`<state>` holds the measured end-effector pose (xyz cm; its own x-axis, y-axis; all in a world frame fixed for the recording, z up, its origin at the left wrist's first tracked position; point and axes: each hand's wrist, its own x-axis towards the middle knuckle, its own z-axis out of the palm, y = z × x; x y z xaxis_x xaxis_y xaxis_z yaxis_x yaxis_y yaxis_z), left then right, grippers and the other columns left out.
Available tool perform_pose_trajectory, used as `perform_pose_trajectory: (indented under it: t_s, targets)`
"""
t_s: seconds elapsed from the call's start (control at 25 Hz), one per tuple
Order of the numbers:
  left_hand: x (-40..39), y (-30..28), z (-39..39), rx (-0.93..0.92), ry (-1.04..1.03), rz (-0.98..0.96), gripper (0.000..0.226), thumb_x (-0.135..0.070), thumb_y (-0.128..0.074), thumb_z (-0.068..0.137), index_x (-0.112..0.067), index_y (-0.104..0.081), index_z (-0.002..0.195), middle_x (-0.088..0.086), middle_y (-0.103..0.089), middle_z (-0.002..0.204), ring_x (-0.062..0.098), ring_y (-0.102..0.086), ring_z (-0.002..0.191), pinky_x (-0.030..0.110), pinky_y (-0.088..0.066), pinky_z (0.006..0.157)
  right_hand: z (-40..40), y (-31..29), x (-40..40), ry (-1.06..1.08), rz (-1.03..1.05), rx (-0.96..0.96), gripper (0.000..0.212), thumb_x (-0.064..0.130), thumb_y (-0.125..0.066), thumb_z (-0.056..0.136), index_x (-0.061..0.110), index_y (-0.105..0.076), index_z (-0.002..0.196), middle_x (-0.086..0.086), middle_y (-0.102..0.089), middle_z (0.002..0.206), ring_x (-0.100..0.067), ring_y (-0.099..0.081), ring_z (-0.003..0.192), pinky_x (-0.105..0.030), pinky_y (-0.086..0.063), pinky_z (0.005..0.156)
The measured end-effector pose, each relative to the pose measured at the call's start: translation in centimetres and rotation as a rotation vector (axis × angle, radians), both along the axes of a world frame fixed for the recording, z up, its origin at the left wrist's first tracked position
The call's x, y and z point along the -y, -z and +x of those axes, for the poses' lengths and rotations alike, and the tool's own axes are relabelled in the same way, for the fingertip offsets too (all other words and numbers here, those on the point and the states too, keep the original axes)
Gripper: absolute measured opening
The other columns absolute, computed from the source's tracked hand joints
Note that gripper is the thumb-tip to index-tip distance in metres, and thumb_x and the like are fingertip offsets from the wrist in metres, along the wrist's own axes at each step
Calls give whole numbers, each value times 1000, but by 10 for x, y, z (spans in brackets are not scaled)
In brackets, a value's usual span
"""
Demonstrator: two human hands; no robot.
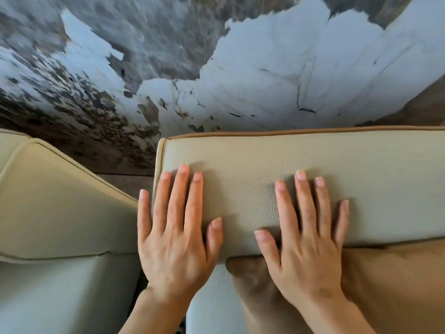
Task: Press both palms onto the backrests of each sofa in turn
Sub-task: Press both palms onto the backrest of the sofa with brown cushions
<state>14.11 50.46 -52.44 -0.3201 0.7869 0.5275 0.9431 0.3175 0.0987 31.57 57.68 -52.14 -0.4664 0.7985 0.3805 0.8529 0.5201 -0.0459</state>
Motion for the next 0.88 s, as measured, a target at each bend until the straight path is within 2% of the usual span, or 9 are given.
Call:
perform_pose_trajectory:
  t_s: [0.36, 0.88]
  targets:
    - [-36, 6, -16, -43, 69, 93, 57, -34, -28, 100, -3, -46, 144, 15, -45, 150, 29, -39, 142, 51, -33, 114, -13, 15, -35, 10, 148, -73, 69, 58, -28, 94, 21, -26, 153, -11, -30, 156, -34, -24, 145, -59, -14, 116]
    - [-136, 6, -49, -57, 119, 111, 58, -35, -28, 101, 1, -43, 145, 17, -42, 152, 32, -36, 143, 52, -27, 117, -42, 18, -118, 117, 179, -74, 69, 58, -28, 97, 21, -21, 155, -11, -28, 158, -34, -21, 147, -61, -12, 116]
